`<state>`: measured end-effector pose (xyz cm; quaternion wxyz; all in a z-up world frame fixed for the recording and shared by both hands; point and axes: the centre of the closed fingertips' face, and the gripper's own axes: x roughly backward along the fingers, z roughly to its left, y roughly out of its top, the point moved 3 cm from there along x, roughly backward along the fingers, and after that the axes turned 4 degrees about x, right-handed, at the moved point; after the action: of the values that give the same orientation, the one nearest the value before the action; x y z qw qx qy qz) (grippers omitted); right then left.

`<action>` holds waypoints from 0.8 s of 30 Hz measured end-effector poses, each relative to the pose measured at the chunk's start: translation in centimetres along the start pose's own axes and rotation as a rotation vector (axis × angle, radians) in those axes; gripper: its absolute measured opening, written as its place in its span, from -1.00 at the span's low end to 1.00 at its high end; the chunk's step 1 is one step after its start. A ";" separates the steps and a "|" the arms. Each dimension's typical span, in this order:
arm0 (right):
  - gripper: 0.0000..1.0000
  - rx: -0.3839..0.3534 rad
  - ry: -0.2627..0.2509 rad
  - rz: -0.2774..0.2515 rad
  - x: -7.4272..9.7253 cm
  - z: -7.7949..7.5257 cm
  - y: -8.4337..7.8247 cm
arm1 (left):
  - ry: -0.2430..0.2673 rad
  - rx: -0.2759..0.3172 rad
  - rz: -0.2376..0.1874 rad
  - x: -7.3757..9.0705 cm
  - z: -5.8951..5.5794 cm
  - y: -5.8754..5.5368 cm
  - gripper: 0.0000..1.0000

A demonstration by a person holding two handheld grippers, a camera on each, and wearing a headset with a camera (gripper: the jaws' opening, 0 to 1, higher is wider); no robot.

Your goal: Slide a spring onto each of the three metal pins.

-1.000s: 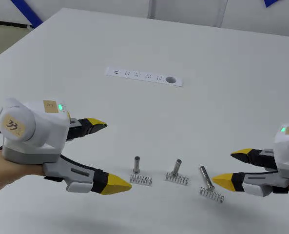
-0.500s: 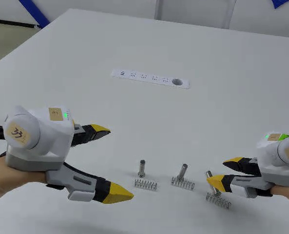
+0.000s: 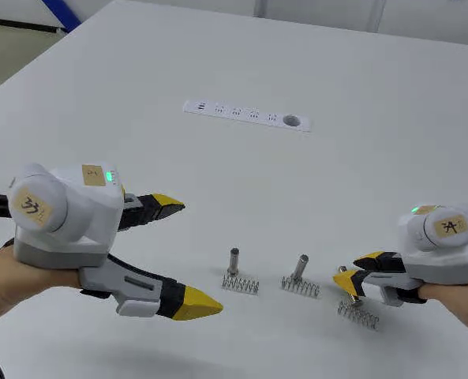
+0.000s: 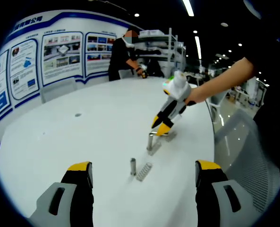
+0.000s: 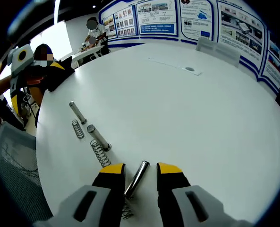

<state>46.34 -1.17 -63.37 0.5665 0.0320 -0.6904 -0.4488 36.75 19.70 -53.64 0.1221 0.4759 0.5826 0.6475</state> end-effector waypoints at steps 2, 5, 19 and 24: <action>-0.49 0.002 -0.011 0.018 -0.3 -0.1 -0.2 | 0.002 0.005 0.000 0.0 0.0 -0.1 0.82; -0.52 -0.003 -0.021 0.031 -0.6 -0.1 -0.3 | 0.004 0.013 -0.004 0.0 0.0 -0.2 0.81; -0.68 0.026 -0.070 0.072 -1.0 -0.2 -0.4 | 0.009 0.041 -0.019 -0.2 -0.1 -0.2 0.76; -0.74 -0.038 -0.114 0.095 -1.0 -0.4 -0.3 | 0.008 0.044 -0.016 -0.3 -0.2 -0.2 0.75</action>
<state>46.91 -1.03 -64.35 0.5474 -0.0369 -0.7137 -0.4354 36.67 19.45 -53.98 0.1144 0.4711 0.6010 0.6355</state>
